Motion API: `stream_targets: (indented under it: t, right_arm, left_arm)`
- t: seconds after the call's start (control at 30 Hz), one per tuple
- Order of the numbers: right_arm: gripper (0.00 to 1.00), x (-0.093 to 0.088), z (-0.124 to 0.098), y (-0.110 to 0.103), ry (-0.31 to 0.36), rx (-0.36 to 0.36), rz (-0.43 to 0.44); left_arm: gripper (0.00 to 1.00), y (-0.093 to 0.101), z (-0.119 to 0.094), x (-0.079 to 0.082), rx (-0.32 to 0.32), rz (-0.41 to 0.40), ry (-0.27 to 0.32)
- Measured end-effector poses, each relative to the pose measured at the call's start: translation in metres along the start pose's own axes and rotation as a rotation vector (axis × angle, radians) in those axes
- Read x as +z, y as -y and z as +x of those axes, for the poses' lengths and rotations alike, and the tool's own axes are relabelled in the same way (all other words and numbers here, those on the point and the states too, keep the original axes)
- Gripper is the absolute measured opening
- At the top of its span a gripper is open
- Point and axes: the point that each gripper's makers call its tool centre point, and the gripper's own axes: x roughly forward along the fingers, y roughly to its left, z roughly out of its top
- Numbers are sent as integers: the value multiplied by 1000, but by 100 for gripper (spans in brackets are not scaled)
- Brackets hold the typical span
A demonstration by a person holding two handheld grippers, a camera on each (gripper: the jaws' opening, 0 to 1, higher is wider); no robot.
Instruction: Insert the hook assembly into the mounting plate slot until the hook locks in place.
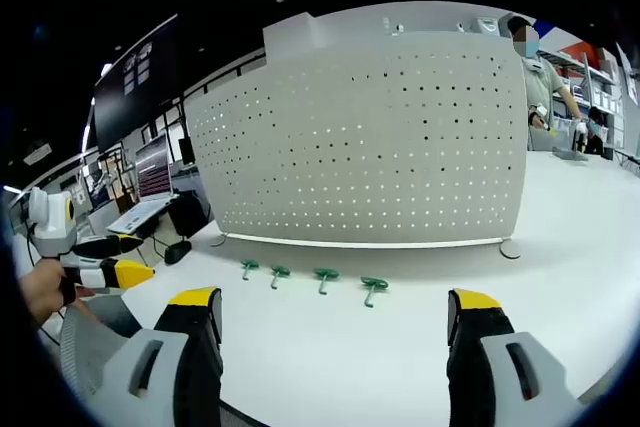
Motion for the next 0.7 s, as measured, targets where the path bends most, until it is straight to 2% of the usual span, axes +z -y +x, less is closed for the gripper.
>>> stream_targets:
  t: [0.47, 0.7]
  right_arm:
    - [90, 0, 0, -4, -2, 6, -4]
    - [89, -2, 0, -4, -7, 6, 0]
  left_arm:
    - [76, -1, 1, 1, -19, 23, -6]
    - [73, -10, 3, 2, -28, 54, -21]
